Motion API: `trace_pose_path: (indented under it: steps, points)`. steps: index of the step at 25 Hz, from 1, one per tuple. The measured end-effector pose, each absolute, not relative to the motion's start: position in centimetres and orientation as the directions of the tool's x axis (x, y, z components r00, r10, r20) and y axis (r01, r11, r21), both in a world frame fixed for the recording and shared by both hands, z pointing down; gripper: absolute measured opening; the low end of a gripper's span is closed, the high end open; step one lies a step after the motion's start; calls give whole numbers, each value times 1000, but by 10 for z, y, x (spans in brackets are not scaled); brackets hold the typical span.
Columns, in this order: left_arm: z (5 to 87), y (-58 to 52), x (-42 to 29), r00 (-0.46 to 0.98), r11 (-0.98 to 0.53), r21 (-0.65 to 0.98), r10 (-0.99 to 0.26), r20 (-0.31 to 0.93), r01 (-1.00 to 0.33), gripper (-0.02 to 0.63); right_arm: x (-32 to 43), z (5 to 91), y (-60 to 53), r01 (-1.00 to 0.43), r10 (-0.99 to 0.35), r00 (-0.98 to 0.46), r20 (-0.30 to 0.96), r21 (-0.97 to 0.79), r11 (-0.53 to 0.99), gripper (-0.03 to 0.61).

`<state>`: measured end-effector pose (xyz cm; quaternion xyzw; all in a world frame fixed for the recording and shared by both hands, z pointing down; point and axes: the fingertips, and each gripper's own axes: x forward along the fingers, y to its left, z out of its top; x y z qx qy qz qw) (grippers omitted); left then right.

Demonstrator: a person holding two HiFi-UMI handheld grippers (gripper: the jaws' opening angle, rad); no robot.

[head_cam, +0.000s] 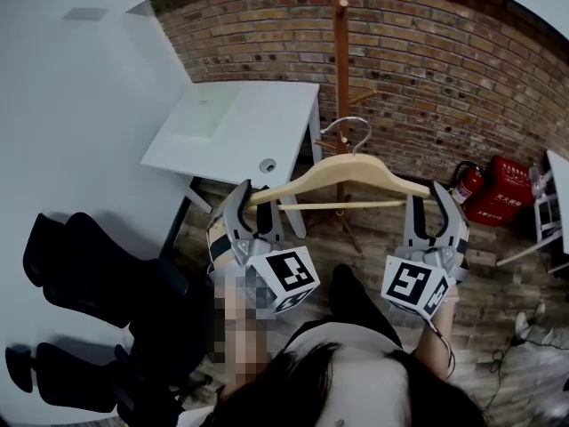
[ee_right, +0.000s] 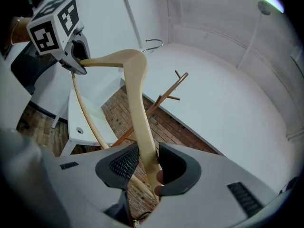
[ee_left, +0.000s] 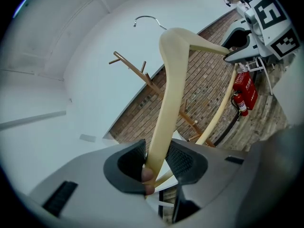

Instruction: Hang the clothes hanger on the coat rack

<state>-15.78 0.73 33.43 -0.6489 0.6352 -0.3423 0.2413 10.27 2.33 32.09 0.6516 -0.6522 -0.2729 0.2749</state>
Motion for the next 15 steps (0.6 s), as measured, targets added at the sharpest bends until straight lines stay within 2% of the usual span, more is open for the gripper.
trace_pose_path:
  steps: [6,15]
  points:
    - [327,-20,-153,-46,-71,-729,-989,139,-681,127,106,318,-5,-694,-1000,-5,5,720,7,144]
    - [327,-66,-143,-25,-89,-759,-990,138,-645,127,119,316,-47,-705,-1000,9,-7,709,-12,144]
